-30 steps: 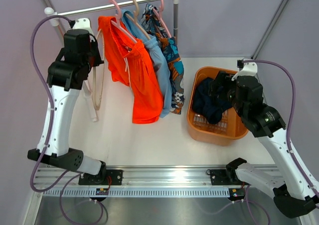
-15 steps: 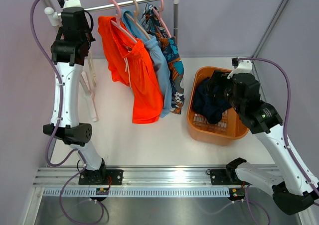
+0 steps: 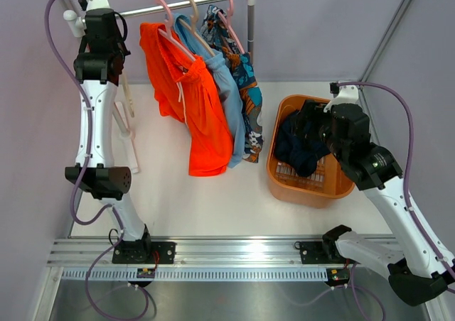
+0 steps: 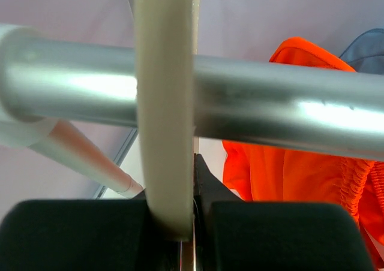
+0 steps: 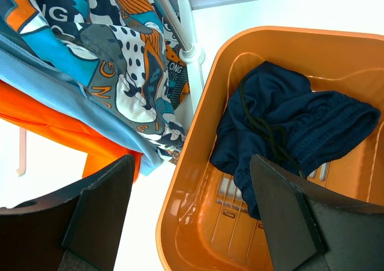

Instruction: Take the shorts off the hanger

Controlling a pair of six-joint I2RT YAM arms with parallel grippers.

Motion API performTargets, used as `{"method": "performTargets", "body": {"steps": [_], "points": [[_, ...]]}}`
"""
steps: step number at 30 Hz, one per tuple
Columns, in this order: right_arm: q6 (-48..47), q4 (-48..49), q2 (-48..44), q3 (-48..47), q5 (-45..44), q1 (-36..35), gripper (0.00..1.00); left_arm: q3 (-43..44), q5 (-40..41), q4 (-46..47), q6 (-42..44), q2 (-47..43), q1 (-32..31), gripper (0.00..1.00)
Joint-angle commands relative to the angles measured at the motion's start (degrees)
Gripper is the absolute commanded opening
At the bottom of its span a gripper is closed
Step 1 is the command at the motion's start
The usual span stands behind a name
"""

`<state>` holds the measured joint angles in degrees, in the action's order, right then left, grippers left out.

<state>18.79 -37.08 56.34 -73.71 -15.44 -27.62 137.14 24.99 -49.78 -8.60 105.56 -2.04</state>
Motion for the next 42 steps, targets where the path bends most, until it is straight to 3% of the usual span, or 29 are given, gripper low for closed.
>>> {"method": "performTargets", "body": {"steps": [1,9,15,19,29,42], "points": [[-0.5,2.01,0.27,-1.35,0.85,0.28,0.85,-0.73,-3.37,2.67,-0.63,0.61,0.9,0.01],[0.02,2.19,0.35,-0.73,1.38,0.2,0.85,-6.88,-7.67,1.53,-3.35,-1.49,1.17,0.06],[0.11,2.36,0.53,-0.29,2.17,0.28,0.85,-13.56,-9.35,5.04,-3.79,-6.49,1.08,0.22],[0.2,2.45,0.27,-0.2,2.08,0.28,0.85,-15.06,-9.7,6.45,-3.35,-9.22,0.99,0.28],[0.11,2.36,0.27,0.06,2.08,0.2,0.85,-18.04,-7.24,7.68,-1.6,-16.42,-1.64,0.55],[0.55,2.36,0.09,0.32,2.35,0.28,0.85,-18.75,-1.88,7.41,1.48,-23.37,-9.9,0.6]]}}
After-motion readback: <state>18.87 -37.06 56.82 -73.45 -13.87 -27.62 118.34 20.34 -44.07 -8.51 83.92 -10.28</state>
